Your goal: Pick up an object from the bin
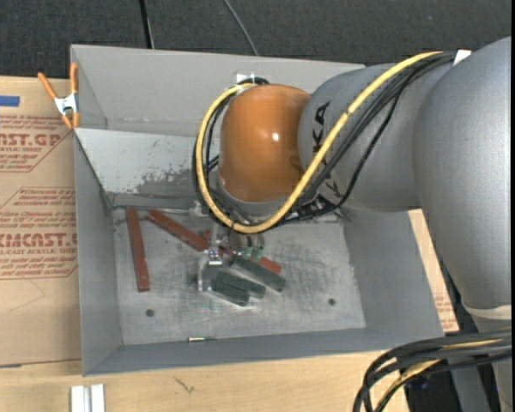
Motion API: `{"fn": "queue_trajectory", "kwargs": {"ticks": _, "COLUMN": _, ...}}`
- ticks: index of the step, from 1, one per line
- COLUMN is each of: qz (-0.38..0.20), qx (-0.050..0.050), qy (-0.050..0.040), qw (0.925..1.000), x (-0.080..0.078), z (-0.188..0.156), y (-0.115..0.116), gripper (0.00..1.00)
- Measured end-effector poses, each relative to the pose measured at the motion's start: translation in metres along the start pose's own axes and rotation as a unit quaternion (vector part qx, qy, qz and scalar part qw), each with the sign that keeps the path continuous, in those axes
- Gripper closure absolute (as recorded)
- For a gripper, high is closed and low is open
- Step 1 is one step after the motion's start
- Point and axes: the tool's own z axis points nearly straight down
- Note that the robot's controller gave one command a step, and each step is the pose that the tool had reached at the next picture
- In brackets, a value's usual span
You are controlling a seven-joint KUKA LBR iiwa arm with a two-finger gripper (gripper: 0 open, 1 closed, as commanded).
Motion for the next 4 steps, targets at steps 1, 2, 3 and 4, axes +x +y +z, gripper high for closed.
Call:
{"fn": "queue_trajectory", "kwargs": {"ticks": 1, "qz": 0.008, "qx": -0.001, "qy": 0.0041, "qw": 1.0, "x": -0.017, "z": 0.089, "y": -0.036, "gripper": 1.0}}
{"fn": "queue_trajectory", "kwargs": {"ticks": 2, "qz": 0.008, "qx": -0.001, "qy": 0.0039, "qw": 1.0, "x": -0.018, "z": 0.089, "y": -0.036, "gripper": 1.0}}
{"fn": "queue_trajectory", "kwargs": {"ticks": 3, "qz": -0.045, "qx": -0.001, "qy": -0.01, "qw": 0.9989, "x": 0.005, "z": 0.087, "y": -0.033, "gripper": 1.0}}
{"fn": "queue_trajectory", "kwargs": {"ticks": 4, "qz": -0.024, "qx": -0.001, "qy": -0.0044, "qw": 0.9997, "x": -0.01, "z": -0.109, "y": -0.023, "gripper": 1.0}}
